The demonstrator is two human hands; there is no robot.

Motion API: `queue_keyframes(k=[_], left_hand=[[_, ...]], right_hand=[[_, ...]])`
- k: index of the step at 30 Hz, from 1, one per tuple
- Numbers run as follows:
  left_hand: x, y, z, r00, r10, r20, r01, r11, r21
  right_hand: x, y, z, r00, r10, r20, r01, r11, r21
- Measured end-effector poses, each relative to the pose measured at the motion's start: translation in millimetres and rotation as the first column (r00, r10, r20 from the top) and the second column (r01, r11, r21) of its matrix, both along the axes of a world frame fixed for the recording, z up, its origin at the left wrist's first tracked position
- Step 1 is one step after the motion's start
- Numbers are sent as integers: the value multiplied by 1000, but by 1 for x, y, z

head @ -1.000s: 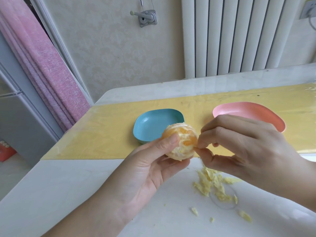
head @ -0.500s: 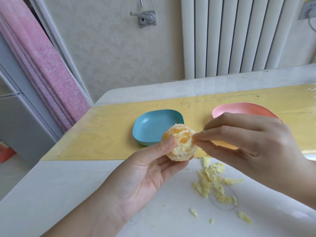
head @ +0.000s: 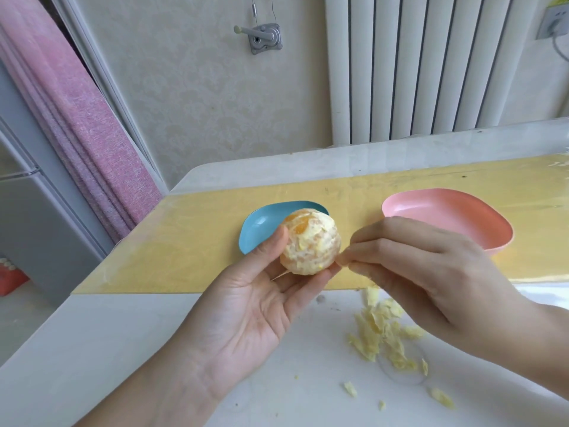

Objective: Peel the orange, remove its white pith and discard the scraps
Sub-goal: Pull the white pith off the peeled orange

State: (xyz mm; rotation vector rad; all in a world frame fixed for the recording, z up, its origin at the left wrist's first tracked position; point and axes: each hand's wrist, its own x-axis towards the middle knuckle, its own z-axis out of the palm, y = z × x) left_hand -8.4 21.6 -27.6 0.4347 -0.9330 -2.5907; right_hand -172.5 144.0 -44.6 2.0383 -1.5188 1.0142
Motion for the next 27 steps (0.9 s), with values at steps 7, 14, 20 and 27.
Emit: queue_keyframes(k=[7,14,20,27], left_hand=[[-2,-4,-5,1000,29,-4,-29,998,-64],[-4,-8,-10,997,75,-9,-76,988,-137],[-6,-9,-14,996,85,-12,-85,982,-168],[-4,-8,-16,995,91,-28,-95,949,-299]], right_hand=[[-12,-1,6,980,-200,-9,200,979,-37],[-8,2,12,988,-133,76,132,991,23],[-4,2,13,980,-154,122,141,984,107],[0,3,17,917,-191,351,175,982,77]])
